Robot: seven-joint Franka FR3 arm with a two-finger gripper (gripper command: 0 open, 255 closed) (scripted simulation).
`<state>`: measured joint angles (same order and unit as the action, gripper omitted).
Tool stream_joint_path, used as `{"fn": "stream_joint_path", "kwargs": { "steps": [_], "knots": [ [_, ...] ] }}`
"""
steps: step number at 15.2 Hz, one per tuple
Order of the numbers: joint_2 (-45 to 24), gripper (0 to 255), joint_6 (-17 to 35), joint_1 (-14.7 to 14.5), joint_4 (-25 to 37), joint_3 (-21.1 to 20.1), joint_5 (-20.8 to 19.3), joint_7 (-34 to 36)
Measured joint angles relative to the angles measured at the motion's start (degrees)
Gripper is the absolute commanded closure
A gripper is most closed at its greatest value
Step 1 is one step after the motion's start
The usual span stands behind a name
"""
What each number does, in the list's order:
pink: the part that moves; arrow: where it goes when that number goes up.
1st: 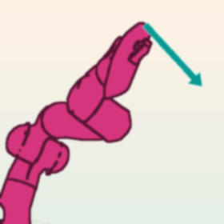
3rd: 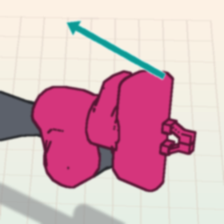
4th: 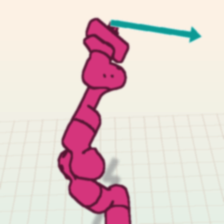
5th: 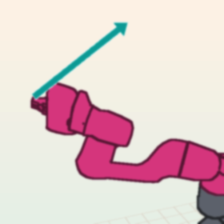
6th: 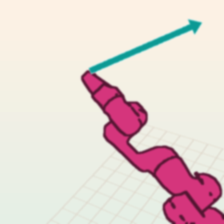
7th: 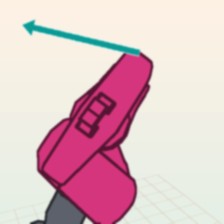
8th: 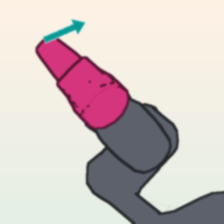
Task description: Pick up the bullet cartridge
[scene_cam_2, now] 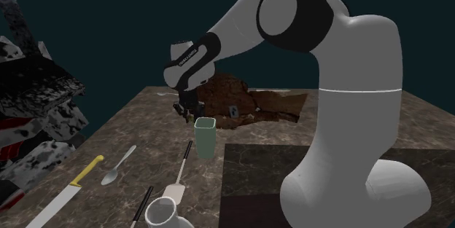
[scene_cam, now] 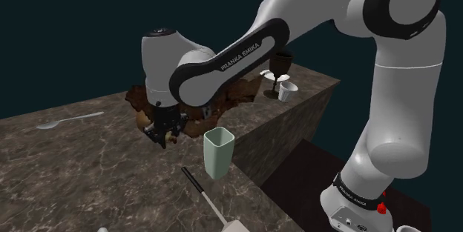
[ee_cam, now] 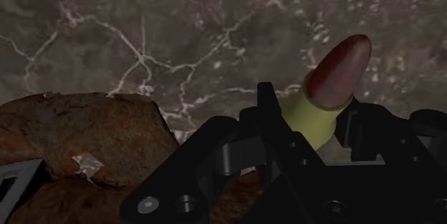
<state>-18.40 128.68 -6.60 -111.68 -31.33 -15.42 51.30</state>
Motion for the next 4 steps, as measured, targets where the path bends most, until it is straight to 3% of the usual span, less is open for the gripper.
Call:
{"fn": "stream_joint_path", "kwargs": {
  "steps": [4],
  "knots": [
    [1.64,255,-2.22,0.40,0.88,-0.56,1.30,-0.88]
  ]
}}
